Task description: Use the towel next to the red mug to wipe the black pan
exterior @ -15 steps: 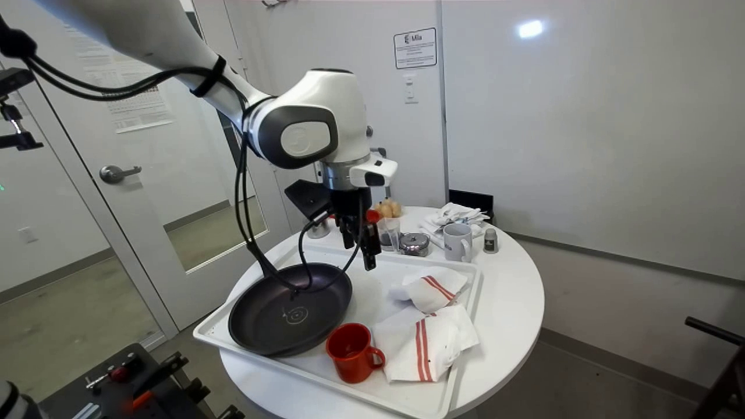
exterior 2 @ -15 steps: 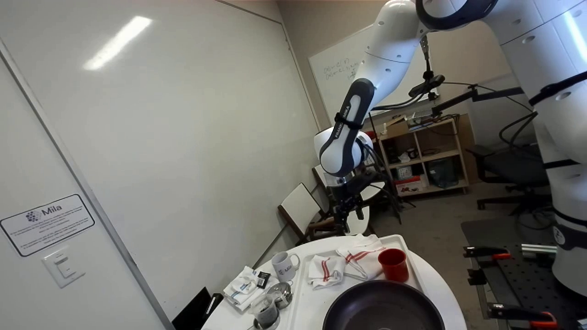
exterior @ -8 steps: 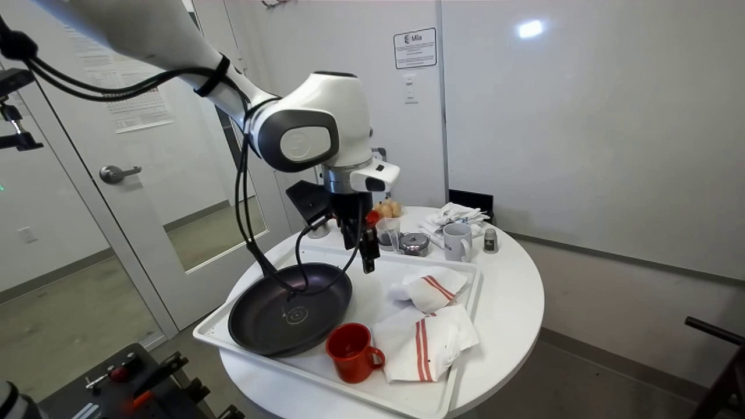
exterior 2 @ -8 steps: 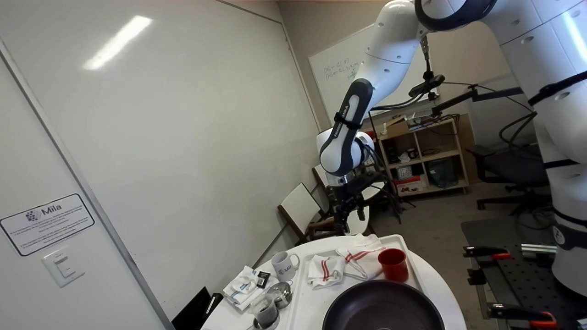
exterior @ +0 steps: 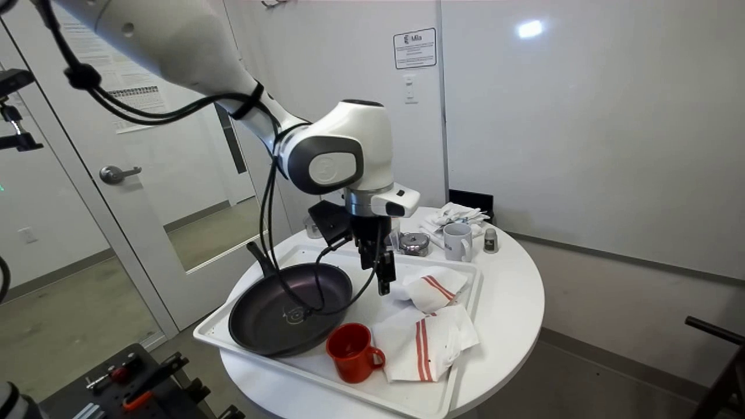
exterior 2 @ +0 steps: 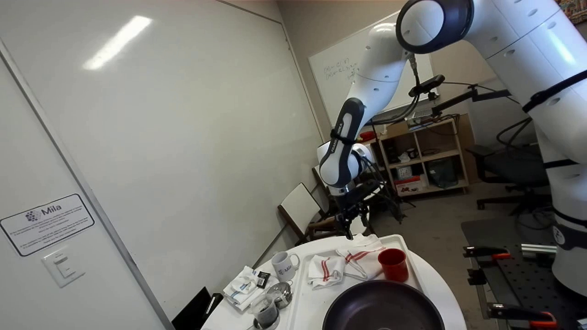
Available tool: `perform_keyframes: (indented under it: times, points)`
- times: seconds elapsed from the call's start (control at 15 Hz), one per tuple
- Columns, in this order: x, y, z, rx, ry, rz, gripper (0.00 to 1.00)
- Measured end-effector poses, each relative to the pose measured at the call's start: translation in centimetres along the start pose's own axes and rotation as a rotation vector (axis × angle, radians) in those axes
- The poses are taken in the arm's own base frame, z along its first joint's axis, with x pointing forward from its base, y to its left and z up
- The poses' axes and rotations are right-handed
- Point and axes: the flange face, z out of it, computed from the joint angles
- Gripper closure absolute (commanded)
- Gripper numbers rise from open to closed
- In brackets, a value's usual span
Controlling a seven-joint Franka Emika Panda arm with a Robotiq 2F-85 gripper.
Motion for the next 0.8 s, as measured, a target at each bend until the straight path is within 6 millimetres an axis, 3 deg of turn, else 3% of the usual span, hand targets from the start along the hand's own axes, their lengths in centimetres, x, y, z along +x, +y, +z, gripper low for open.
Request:
perform_keyframes:
  times: [0.47, 0.8]
  points:
    - [4.5, 3.1, 5.2, -0.061, -0.023, 0.118, 0.00]
    - [6.5, 4.9, 9.1, -0.077, -0.066, 0.149, 0.00]
